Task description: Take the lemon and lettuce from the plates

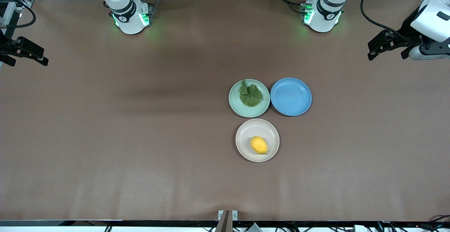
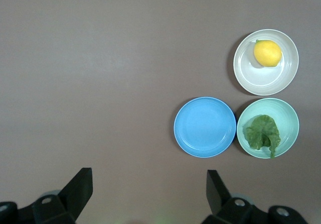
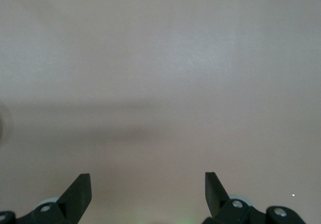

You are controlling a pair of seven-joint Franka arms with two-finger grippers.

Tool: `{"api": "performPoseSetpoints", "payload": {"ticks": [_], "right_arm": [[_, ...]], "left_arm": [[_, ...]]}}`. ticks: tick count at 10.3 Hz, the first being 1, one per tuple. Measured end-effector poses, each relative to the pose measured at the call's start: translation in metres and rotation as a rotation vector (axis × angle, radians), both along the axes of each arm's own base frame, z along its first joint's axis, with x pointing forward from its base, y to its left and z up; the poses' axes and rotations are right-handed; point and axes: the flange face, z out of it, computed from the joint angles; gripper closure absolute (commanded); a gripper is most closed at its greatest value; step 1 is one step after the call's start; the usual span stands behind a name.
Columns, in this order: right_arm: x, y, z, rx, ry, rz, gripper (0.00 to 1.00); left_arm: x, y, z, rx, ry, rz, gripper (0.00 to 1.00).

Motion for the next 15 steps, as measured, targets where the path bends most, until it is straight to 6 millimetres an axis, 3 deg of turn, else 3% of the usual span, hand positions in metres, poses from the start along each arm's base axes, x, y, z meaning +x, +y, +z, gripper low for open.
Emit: {"api": "performPoseSetpoints", "payload": {"ticks": [10, 15], "right_arm": [[0.0, 0.002, 0.0, 0.0, 0.001, 0.004, 0.0], [0.0, 0.002, -0.001, 0.0, 0.002, 0.004, 0.0]], "left_arm": [[0.005, 0.004, 0.008, -0.005, -0.017, 0.008, 0.0], [0.031, -0.005, -0.032, -0.001, 0.051, -0.005, 0.0]]}}
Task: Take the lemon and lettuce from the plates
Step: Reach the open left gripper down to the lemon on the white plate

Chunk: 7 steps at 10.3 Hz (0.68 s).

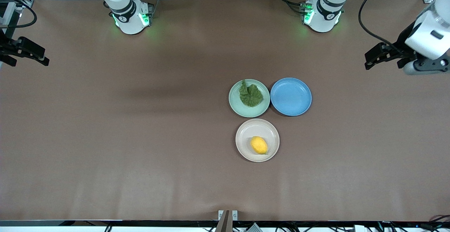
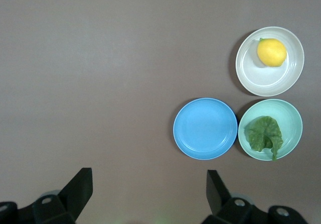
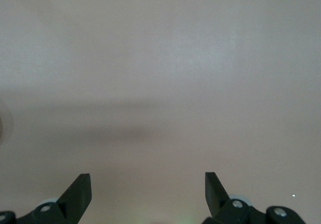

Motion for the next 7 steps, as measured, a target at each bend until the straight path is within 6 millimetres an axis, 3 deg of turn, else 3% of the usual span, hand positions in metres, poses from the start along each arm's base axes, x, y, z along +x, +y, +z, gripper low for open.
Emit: {"api": "performPoseSetpoints", "payload": {"ticks": [3, 7], "right_arm": [[0.0, 0.0, -0.001, 0.0, 0.003, 0.0, 0.0], [0.0, 0.0, -0.002, 0.0, 0.004, 0.001, 0.0]], "left_arm": [[0.032, -0.027, -0.05, -0.006, 0.02, -0.02, 0.0], [0.072, -0.094, -0.126, -0.019, 0.012, 0.106, 0.0]]}}
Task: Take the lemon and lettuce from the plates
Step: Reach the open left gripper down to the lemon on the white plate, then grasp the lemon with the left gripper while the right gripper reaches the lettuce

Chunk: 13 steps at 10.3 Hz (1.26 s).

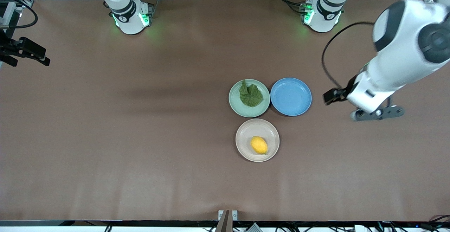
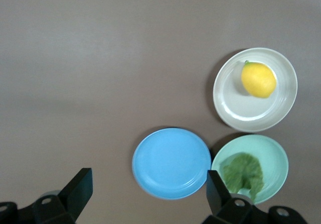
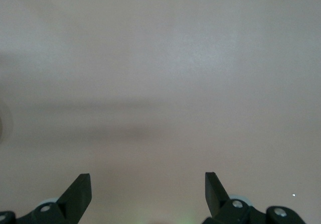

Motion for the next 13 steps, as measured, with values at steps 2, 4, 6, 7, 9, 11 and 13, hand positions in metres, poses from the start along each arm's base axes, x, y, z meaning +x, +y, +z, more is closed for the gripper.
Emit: {"api": "performPoseSetpoints", "payload": {"ticks": [2, 4, 6, 7, 9, 11, 13], "right_arm": [[0.0, 0.001, 0.0, 0.0, -0.001, 0.001, 0.0], [-0.001, 0.002, 0.001, 0.001, -0.001, 0.003, 0.0], [-0.001, 0.009, 0.001, 0.005, -0.001, 0.016, 0.0], [-0.001, 0.019, 0.0, 0.01, 0.001, 0.029, 0.0], [-0.002, 0.06, -0.002, 0.016, 0.007, 0.036, 0.0], [-0.006, 0.127, -0.01, 0.011, 0.014, 0.029, 0.0], [-0.013, 0.206, -0.029, 0.003, 0.015, 0.011, 0.0]], "left_arm": [[0.016, -0.034, -0.047, -0.015, -0.022, 0.083, 0.0], [0.031, -0.06, -0.093, -0.038, -0.056, 0.168, 0.0], [0.041, -0.08, -0.126, -0.064, -0.084, 0.26, 0.0], [0.044, -0.093, -0.139, -0.08, -0.1, 0.308, 0.0], [0.047, -0.121, -0.166, -0.121, -0.134, 0.388, 0.0], [0.047, -0.142, -0.193, -0.157, -0.16, 0.443, 0.0], [0.046, -0.156, -0.219, -0.188, -0.183, 0.473, 0.0]]}}
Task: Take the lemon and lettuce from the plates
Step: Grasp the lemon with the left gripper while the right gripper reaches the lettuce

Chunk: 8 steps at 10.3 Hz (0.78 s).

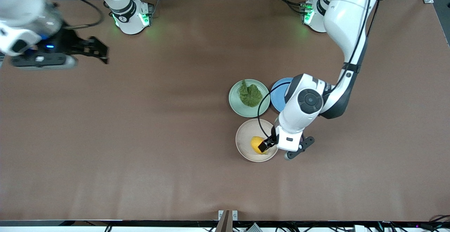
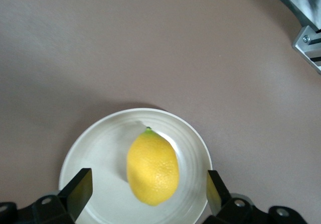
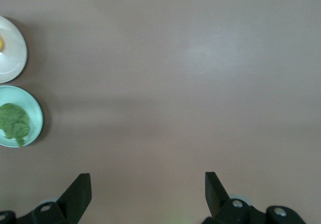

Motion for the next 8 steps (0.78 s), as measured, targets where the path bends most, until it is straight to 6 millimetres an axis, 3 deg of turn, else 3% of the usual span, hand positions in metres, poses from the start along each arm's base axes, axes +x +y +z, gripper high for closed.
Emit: {"api": "performPoseSetpoints", "payload": {"ticks": [3, 8], "right_arm": [[-0.014, 0.116, -0.05, -0.017, 0.0, -0.028, 0.0], [-0.063, 0.264, -0.149, -0.075, -0.021, -0.087, 0.0]], "left_arm": [[-0.006, -0.018, -0.042, -0.015, -0.013, -0.006, 0.0], [-0.009, -0.023, -0.073, -0.023, -0.025, -0.009, 0.0]]}}
